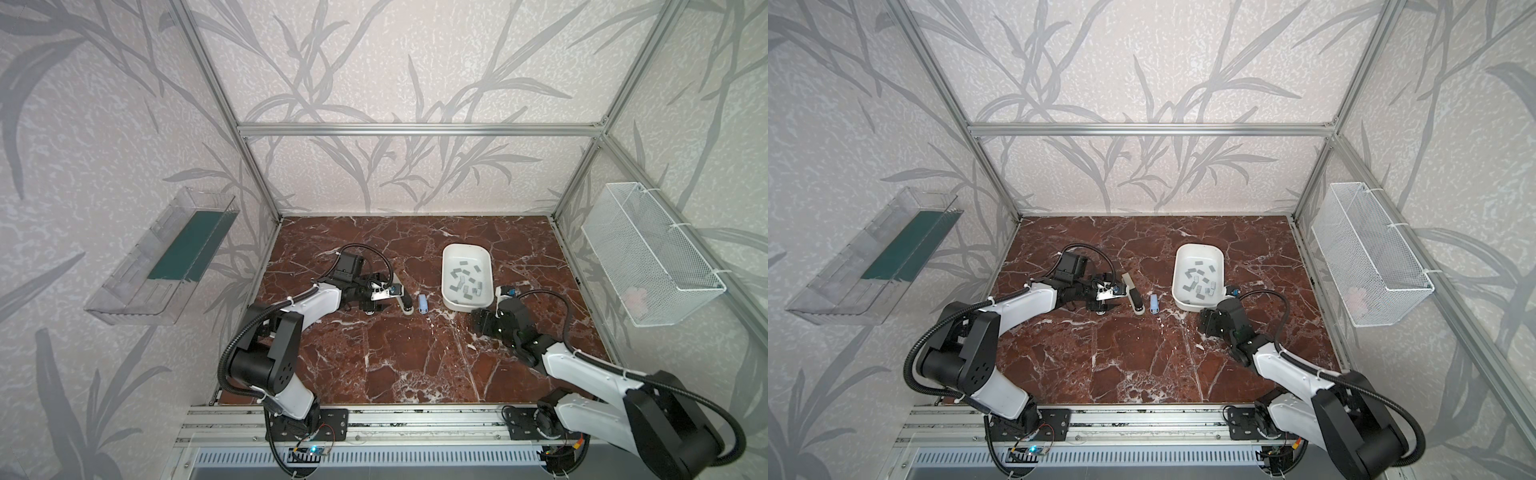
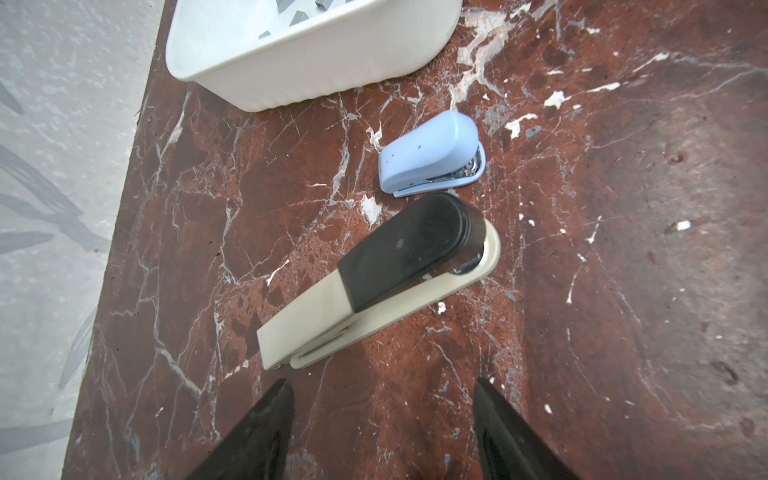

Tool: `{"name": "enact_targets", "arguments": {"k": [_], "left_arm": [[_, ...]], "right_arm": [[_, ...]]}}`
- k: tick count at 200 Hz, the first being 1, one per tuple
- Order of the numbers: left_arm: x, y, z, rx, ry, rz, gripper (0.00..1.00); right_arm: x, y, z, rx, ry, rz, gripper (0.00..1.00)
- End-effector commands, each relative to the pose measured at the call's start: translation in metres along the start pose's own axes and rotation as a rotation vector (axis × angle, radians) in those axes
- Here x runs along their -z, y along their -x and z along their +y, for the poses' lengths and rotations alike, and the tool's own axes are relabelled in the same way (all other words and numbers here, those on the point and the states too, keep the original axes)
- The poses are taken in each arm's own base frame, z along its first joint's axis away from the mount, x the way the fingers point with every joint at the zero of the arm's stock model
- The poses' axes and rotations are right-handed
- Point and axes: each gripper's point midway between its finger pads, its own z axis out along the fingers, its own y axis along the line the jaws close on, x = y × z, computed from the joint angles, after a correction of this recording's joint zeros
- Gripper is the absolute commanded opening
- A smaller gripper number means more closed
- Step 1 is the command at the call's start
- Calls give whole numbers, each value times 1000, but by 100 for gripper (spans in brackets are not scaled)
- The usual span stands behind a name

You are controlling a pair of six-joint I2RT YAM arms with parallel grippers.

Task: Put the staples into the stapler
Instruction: 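Move left gripper toward the large beige-black stapler while right gripper approaches the tray, then grasp the black top of the large stapler with the left gripper and pull it nearer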

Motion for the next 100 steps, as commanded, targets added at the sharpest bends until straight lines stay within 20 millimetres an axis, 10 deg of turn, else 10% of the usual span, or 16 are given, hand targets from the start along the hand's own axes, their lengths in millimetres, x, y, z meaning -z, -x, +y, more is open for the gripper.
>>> {"name": "enact_targets", "arguments": {"k": [1, 100], "left_arm": [[-7, -3, 1, -67, -23, 11, 70], [-40, 36, 1, -267, -217, 21, 75]], "right_arm": [[19, 2, 7, -50, 52, -12, 82], [66, -4, 30, -10, 252, -57, 95]]}}
